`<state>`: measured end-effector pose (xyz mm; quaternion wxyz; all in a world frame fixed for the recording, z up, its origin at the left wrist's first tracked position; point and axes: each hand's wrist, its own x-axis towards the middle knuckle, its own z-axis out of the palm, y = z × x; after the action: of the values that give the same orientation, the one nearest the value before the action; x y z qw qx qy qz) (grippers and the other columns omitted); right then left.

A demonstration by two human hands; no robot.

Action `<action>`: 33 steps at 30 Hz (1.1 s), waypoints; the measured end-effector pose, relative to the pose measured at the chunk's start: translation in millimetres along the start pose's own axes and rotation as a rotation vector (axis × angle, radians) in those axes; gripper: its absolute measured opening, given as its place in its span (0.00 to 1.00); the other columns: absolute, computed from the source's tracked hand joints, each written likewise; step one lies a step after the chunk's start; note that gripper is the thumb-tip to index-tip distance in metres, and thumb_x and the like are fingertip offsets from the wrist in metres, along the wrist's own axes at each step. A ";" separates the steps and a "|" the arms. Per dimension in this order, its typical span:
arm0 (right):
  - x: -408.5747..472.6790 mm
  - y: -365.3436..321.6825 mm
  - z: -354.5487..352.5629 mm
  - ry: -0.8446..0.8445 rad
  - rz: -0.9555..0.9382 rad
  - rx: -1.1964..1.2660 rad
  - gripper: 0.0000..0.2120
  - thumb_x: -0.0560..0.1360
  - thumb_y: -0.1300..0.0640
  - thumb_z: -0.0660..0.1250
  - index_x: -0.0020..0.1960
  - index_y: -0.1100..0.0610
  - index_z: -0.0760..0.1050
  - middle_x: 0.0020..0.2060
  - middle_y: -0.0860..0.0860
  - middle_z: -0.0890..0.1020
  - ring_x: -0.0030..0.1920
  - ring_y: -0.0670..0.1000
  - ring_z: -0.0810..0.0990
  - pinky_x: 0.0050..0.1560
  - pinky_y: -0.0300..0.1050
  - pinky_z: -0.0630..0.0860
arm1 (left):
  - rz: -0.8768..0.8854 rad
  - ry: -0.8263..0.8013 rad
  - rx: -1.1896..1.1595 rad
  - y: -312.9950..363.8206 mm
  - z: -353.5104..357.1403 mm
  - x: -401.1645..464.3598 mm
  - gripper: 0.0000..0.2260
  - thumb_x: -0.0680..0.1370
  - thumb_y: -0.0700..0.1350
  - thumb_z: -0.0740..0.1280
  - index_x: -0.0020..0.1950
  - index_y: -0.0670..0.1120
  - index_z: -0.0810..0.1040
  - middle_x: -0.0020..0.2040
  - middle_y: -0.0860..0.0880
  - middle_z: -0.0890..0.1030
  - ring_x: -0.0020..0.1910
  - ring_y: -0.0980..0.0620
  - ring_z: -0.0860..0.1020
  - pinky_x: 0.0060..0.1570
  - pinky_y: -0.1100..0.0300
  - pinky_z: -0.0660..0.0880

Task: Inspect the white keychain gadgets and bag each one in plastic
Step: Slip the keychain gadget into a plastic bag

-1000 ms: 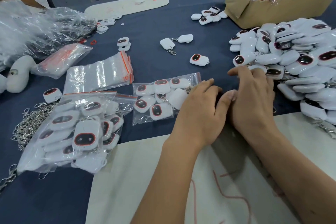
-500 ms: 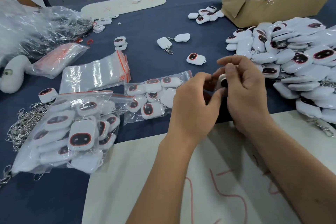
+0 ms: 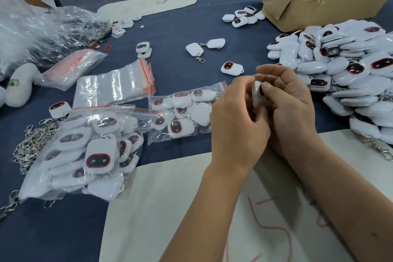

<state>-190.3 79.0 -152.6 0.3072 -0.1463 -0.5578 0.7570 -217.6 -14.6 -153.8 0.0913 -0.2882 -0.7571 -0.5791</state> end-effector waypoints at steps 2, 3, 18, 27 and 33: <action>-0.3 -0.5 -0.1 -0.009 0.009 0.013 0.15 0.82 0.70 0.56 0.57 0.58 0.79 0.45 0.53 0.84 0.40 0.48 0.84 0.39 0.39 0.80 | 0.032 -0.015 0.016 0.5 -0.4 0.3 0.12 0.77 0.40 0.70 0.60 0.49 0.80 0.44 0.56 0.81 0.43 0.52 0.80 0.44 0.49 0.80; 0.0 -0.4 -1.0 -0.012 0.009 0.015 0.15 0.82 0.70 0.56 0.57 0.58 0.79 0.45 0.52 0.84 0.40 0.48 0.84 0.39 0.39 0.80 | 0.035 -0.020 0.018 -0.2 -0.5 0.9 0.13 0.77 0.39 0.70 0.61 0.48 0.80 0.44 0.56 0.82 0.43 0.52 0.80 0.45 0.49 0.80; 3.7 9.8 -0.7 -0.127 0.000 -0.257 0.11 0.80 0.64 0.64 0.52 0.54 0.84 0.48 0.52 0.88 0.52 0.53 0.86 0.60 0.59 0.82 | -0.385 -0.106 -0.205 -16.7 -39.0 17.4 0.07 0.79 0.37 0.72 0.56 0.46 0.81 0.38 0.39 0.81 0.37 0.42 0.85 0.43 0.43 0.84; 1.5 8.9 -1.6 -0.176 -0.077 -0.267 0.10 0.80 0.67 0.70 0.53 0.54 0.85 0.47 0.48 0.89 0.50 0.47 0.87 0.51 0.37 0.80 | -0.454 -0.093 -0.253 -18.6 -41.7 19.1 0.03 0.81 0.38 0.70 0.53 0.44 0.81 0.46 0.43 0.85 0.42 0.45 0.86 0.43 0.45 0.85; 2.4 7.9 -0.7 -0.123 -0.017 -0.253 0.07 0.81 0.61 0.70 0.47 0.58 0.85 0.40 0.55 0.88 0.40 0.51 0.85 0.42 0.43 0.82 | -0.652 -0.063 -0.538 -17.3 -45.7 20.1 0.08 0.83 0.39 0.67 0.46 0.37 0.82 0.39 0.44 0.85 0.33 0.50 0.84 0.30 0.62 0.80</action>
<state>-194.1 79.4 -159.9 0.2577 -0.1324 -0.6677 0.6858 -252.4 -53.2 -144.3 -0.1984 -0.0646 -0.6328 -0.7456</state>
